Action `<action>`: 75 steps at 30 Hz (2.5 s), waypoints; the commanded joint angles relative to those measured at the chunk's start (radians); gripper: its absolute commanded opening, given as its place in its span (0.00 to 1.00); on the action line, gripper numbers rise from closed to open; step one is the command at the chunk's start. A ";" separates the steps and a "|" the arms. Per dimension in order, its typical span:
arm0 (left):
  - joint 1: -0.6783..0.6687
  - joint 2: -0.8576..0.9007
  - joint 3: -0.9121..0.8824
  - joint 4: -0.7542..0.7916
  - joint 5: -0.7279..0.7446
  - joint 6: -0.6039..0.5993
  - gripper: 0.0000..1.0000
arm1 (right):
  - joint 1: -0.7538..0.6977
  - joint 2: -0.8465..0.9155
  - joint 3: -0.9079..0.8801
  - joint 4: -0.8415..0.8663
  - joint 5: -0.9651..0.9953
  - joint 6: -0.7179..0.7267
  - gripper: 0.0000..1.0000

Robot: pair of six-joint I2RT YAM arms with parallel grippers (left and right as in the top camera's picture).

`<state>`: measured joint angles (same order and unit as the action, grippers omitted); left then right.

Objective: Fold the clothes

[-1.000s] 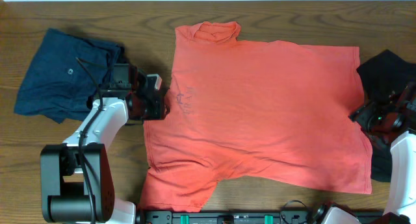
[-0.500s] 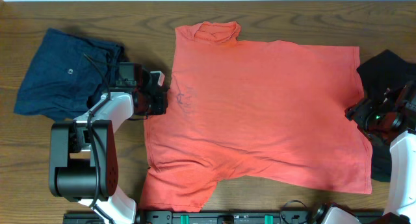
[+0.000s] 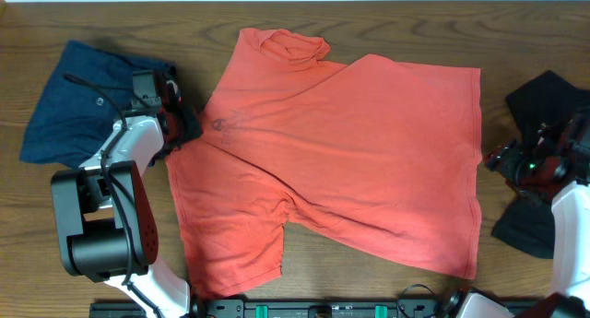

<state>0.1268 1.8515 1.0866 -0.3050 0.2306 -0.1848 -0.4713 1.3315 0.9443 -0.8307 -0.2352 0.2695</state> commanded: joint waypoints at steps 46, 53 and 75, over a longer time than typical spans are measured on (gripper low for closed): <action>-0.222 -0.206 -0.014 -0.151 -0.116 0.224 0.66 | -0.037 0.423 0.048 0.282 0.302 0.265 0.01; -0.222 -0.187 -0.015 0.021 -0.111 0.242 0.68 | -0.031 0.251 0.081 0.310 0.029 0.039 0.47; -0.221 0.097 -0.011 0.270 -0.005 0.308 0.68 | 0.090 0.200 0.080 0.143 -0.180 -0.121 0.50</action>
<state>-0.0971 1.9182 1.0569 -0.0425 0.2161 0.1093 -0.4004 1.5345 1.0183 -0.6884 -0.4175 0.1745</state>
